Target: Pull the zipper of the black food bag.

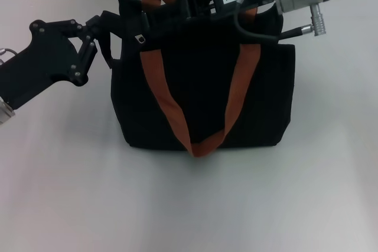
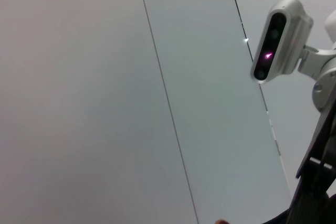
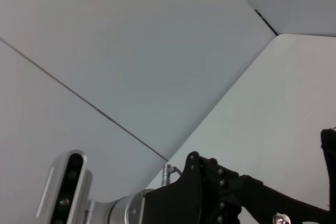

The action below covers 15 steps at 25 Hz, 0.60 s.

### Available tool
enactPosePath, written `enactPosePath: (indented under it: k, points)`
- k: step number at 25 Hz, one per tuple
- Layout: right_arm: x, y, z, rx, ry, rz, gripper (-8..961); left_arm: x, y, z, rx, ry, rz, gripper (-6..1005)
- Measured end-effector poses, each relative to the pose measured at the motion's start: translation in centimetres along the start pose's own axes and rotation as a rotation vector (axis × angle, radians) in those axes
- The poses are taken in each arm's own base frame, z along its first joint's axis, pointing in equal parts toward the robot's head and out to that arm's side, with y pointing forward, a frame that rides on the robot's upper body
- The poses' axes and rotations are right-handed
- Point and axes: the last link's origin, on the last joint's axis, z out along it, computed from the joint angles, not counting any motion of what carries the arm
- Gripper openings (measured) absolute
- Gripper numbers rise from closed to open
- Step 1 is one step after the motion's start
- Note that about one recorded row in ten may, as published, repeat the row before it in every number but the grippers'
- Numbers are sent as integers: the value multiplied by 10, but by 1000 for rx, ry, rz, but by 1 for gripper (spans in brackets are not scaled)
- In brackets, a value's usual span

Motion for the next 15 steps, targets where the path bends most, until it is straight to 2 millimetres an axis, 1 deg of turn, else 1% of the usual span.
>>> enactPosePath:
  k: [5,15]
  points:
    - [2,0,10,25,26,-19,774,1,2,-1,-10,11,-6,19]
    - [-3,4,17,29,31,-47,772,2,4,1,-16,19,-10,19]
